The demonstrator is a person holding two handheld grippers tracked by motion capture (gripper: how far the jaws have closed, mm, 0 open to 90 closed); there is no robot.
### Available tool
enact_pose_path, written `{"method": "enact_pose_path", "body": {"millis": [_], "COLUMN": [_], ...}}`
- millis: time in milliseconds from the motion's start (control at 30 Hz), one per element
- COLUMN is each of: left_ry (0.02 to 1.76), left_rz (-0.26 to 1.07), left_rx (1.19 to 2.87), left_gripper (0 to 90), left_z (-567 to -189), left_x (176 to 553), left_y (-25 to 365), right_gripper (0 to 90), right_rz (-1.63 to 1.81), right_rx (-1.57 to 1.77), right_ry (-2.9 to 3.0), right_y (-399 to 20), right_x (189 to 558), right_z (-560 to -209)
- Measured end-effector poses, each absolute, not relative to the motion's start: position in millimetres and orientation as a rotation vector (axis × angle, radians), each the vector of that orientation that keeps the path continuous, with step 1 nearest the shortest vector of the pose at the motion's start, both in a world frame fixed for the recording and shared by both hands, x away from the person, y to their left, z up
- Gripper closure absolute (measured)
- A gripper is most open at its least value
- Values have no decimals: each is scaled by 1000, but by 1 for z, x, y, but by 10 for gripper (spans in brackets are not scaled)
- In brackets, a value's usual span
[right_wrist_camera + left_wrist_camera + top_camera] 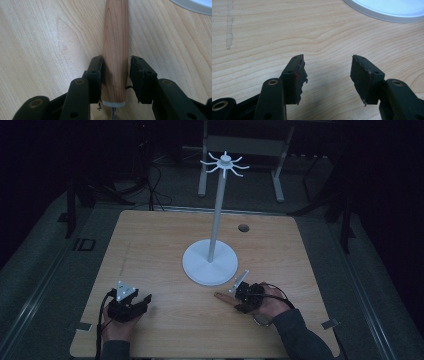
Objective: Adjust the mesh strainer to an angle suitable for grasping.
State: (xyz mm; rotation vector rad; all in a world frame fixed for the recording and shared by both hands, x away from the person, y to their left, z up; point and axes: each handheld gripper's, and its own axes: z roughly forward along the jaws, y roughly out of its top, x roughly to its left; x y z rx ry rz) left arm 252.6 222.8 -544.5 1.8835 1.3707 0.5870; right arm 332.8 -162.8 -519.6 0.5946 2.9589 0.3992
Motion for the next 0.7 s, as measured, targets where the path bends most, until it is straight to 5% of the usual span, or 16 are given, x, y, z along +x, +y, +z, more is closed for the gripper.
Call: {"method": "enact_pose_path", "body": {"millis": [700], "left_ry": [1376], "left_rz": [576], "left_rx": [1875], "left_gripper": [453], "left_z": [-545], "left_x": [254], "left_y": [224], "right_gripper": [687], "right_rz": [385], "right_rx": [611], "right_ry": [2964], "right_y": [-163], "right_x": [333], "right_z": [-522]}}
